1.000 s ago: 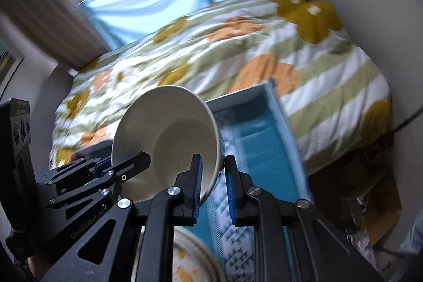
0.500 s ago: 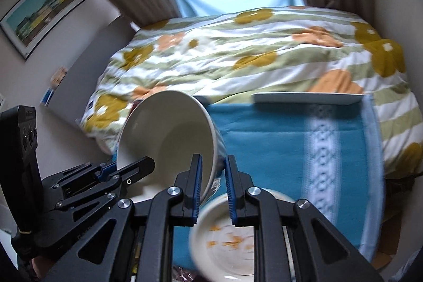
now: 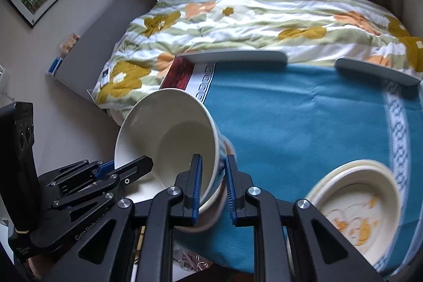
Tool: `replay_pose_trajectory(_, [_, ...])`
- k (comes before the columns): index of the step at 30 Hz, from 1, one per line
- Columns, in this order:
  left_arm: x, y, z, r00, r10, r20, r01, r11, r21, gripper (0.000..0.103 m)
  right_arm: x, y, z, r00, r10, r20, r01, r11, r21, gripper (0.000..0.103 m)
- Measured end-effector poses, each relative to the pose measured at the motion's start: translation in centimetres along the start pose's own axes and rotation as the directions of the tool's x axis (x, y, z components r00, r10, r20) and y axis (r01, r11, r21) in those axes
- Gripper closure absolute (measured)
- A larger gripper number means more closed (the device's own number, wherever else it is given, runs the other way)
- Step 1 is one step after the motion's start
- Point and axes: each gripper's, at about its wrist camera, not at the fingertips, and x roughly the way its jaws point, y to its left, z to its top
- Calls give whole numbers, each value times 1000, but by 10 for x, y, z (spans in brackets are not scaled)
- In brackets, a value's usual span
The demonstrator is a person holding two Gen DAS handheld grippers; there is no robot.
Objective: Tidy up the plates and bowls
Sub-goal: 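Carry the white bowl with the left gripper into the cream bowl, release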
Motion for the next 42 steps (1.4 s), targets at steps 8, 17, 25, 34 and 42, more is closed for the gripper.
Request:
replay_pose_trajectory(8, [26, 22, -12, 998, -17, -60, 18, 1000, 22, 89, 33, 12, -11, 998, -45, -52, 46, 999, 13, 87])
replay_pose_trajectory(17, [46, 25, -18, 995, -13, -98, 18, 999, 50, 89, 54, 8, -18, 994, -60, -94, 63, 998, 23, 87])
replay_pose_trajectory(25, [51, 17, -23, 995, 31, -95, -22, 995, 94, 89, 61, 8, -23, 991, -85, -99, 86, 996, 3, 87])
replay_pose_trajectory(34, [51, 19, -22, 994, 58, -93, -50, 995, 88, 88, 58, 5, -26, 994, -75, -85, 77, 997, 21, 87])
replay_pose_trajectory(42, [44, 18, -25, 994, 65, -83, -56, 993, 102, 88, 51, 6, -28, 995, -70, -65, 73, 997, 41, 87])
